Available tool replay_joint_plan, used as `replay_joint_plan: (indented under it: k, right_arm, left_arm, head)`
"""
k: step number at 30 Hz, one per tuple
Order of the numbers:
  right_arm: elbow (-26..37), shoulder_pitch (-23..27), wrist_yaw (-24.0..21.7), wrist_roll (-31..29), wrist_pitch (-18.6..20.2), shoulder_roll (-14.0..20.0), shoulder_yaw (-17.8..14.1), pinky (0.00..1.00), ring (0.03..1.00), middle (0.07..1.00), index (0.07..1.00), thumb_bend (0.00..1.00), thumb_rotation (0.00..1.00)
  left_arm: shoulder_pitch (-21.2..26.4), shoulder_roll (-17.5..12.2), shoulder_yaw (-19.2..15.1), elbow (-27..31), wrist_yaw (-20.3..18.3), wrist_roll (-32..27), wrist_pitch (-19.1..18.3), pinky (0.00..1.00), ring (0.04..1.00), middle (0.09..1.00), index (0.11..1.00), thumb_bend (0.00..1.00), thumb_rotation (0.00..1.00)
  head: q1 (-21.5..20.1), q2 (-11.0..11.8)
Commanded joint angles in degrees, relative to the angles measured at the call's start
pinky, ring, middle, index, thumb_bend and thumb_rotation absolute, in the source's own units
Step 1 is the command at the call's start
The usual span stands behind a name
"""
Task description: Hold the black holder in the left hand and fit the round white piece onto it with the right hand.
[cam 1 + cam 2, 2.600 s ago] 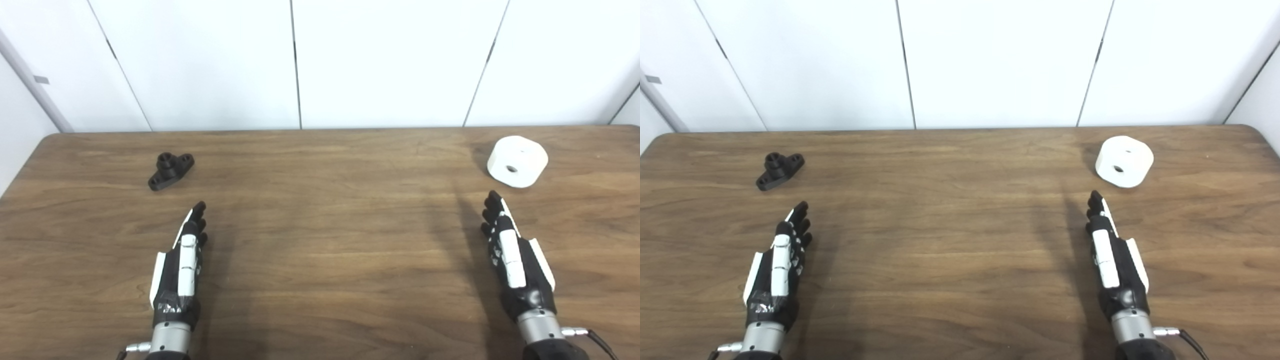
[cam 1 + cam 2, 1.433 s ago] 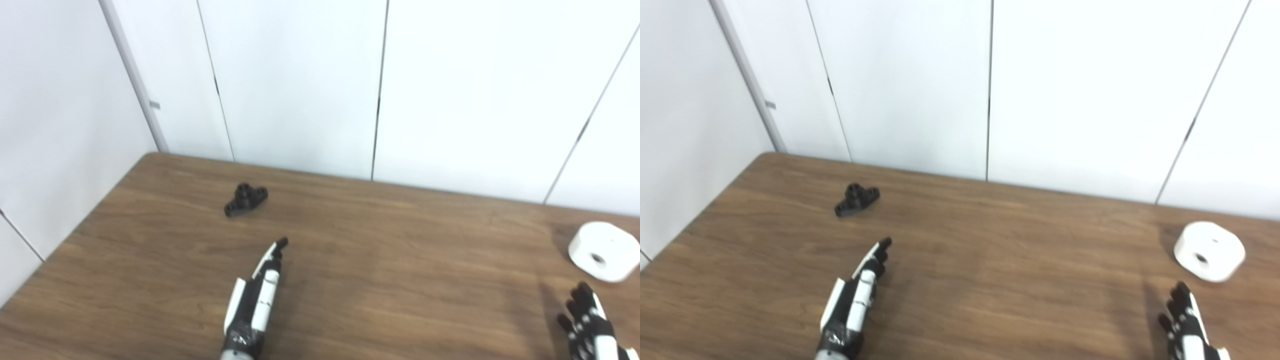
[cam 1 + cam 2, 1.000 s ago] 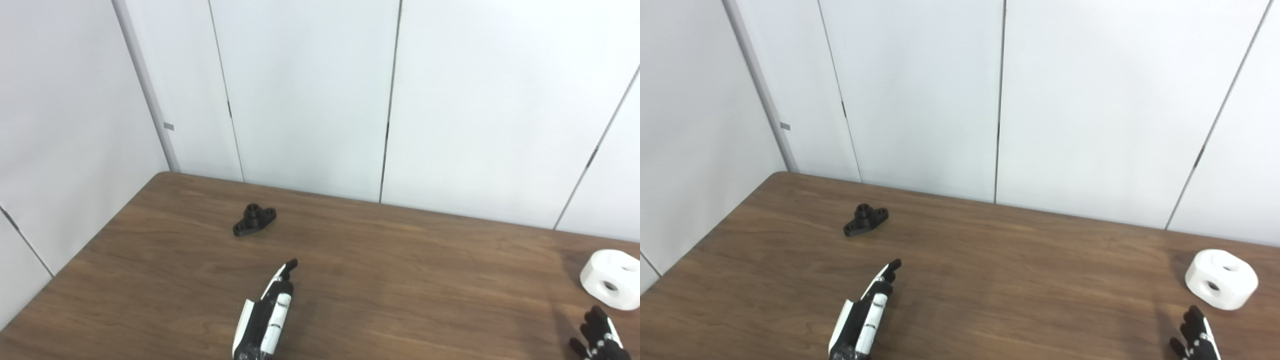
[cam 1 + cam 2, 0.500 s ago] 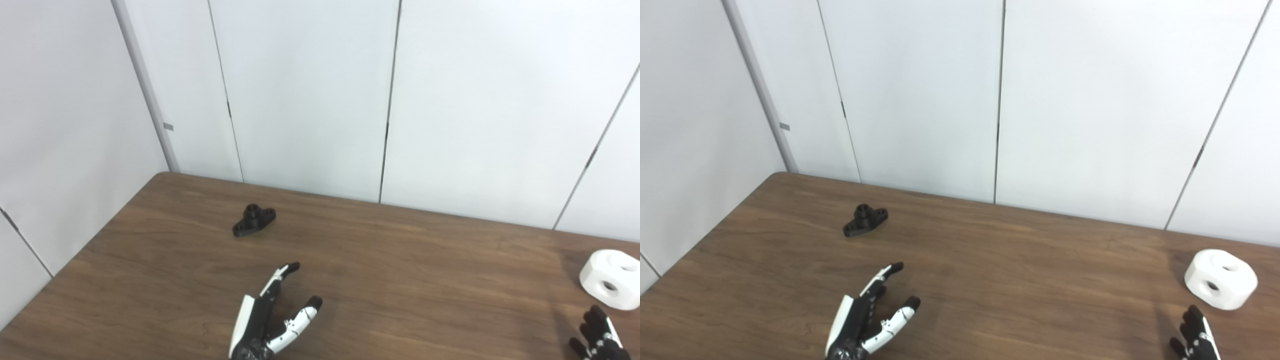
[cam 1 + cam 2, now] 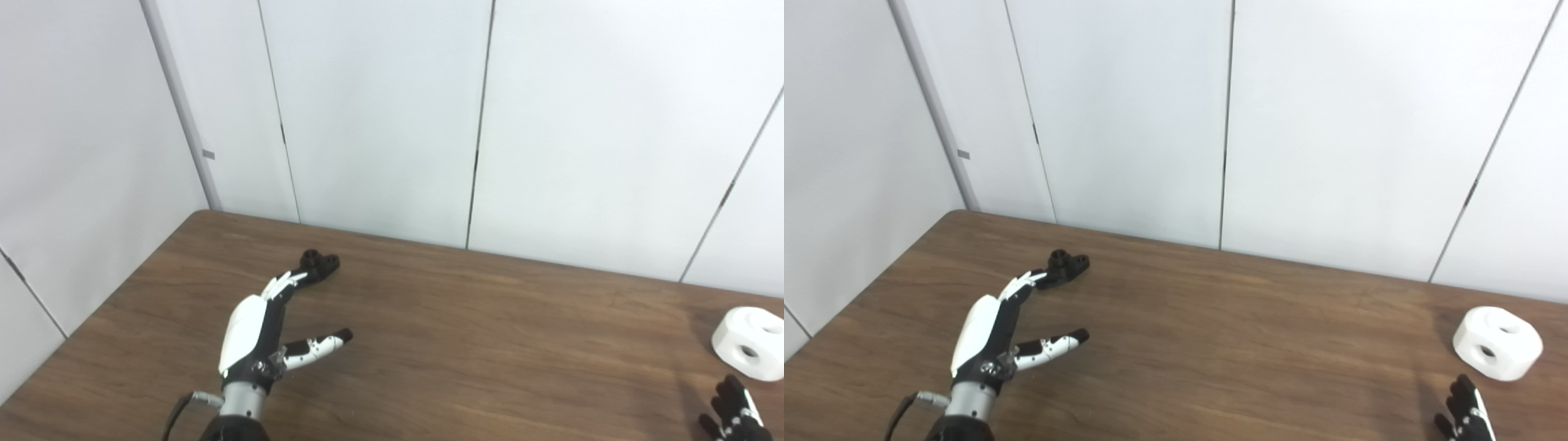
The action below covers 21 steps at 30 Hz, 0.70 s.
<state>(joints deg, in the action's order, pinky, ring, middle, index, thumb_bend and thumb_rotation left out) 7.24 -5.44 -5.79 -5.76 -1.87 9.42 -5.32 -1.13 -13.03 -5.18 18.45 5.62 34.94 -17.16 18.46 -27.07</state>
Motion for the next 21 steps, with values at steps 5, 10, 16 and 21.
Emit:
replay_joint_plan:
  k: [5, 10, 16, 21]
  right_arm:
    - [-0.5, 0.3, -0.2, -0.8, -0.1, -0.5, 0.2, 1.0, 1.0, 1.0, 1.0, 0.65, 1.0]
    - [-1.0, 0.4, -0.3, -0.7, -0.7, -0.5, 0.3, 1.0, 1.0, 1.0, 1.0, 0.63, 1.0]
    - [-0.8, 0.4, 0.0, -0.6, -0.3, -0.6, 0.3, 1.0, 1.0, 1.0, 1.0, 0.65, 1.0]
    - [-1.1, 0.5, 0.1, -0.3, -0.8, -0.6, 0.4, 1.0, 1.0, 1.0, 1.0, 0.67, 1.0]
  left_arm:
    - [4.2, -5.8, -1.6, -3.4, 0.3, 4.3, -1.7, 1.0, 0.999, 0.938, 0.791, 0.94, 0.37]
    - [6.2, -7.8, -2.7, -7.4, 0.7, 4.6, -3.1, 1.0, 1.0, 0.953, 0.784, 0.93, 0.36]
    - [9.2, -8.9, -3.0, -12.9, 1.2, 4.5, -4.2, 1.0, 1.0, 0.96, 0.781, 0.9, 0.36]
    - [12.0, -9.8, -1.9, -17.6, 1.3, 5.2, -5.0, 1.0, 1.0, 0.957, 0.785, 0.9, 0.37]
  head:
    - [0.4, 0.0]
    - [0.4, -0.1]
    - [0.4, -0.1]
    - [0.6, -0.3]
